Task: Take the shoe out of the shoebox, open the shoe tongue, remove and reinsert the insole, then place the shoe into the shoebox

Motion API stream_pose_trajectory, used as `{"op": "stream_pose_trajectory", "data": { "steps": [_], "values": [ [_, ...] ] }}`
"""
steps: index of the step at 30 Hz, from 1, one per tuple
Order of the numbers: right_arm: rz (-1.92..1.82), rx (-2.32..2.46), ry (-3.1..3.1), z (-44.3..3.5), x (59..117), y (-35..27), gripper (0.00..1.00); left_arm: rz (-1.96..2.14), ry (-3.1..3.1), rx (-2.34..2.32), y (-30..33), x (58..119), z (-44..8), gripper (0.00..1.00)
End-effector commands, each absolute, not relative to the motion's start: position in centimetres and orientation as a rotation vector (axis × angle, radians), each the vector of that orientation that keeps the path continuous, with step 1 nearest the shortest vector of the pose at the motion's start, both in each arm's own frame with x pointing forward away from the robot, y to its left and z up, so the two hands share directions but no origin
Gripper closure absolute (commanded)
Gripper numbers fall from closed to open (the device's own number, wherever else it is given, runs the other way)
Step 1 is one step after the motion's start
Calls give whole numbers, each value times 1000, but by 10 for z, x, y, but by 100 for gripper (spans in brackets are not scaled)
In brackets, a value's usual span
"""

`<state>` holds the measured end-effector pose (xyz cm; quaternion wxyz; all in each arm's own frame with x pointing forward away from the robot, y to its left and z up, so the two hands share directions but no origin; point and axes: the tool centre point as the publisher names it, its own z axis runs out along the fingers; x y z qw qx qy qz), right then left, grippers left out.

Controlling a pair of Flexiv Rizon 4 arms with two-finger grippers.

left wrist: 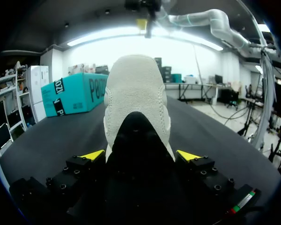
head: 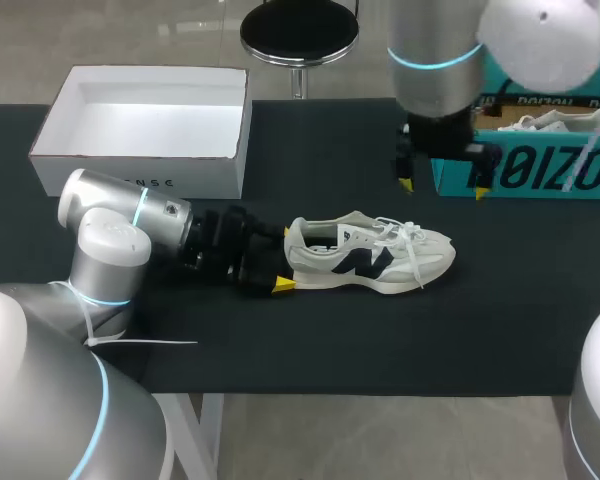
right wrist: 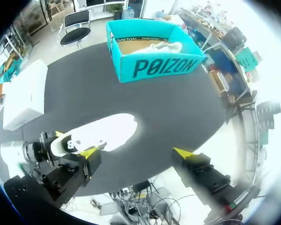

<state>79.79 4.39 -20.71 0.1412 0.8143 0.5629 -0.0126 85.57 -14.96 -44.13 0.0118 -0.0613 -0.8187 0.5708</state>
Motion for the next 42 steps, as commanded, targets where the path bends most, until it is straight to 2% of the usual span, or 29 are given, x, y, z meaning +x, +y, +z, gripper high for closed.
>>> {"op": "stream_pose_trajectory", "data": {
  "steps": [1, 15, 30, 42],
  "values": [
    [-322, 2293, 1536, -221, 825, 81, 0, 1778, -2554, -192, -151, 857, -443, 100],
    [-338, 2272, 1556, -223, 826, 85, 0, 1778, -2554, -192, -151, 857, -443, 100],
    [-308, 2238, 1675, -281, 844, 148, 0, 1778, -2554, -192, -151, 857, -443, 100],
    [-246, 2134, 1774, -309, 845, 163, 0, 1778, -2554, -192, -151, 857, -443, 100]
  ]
}}
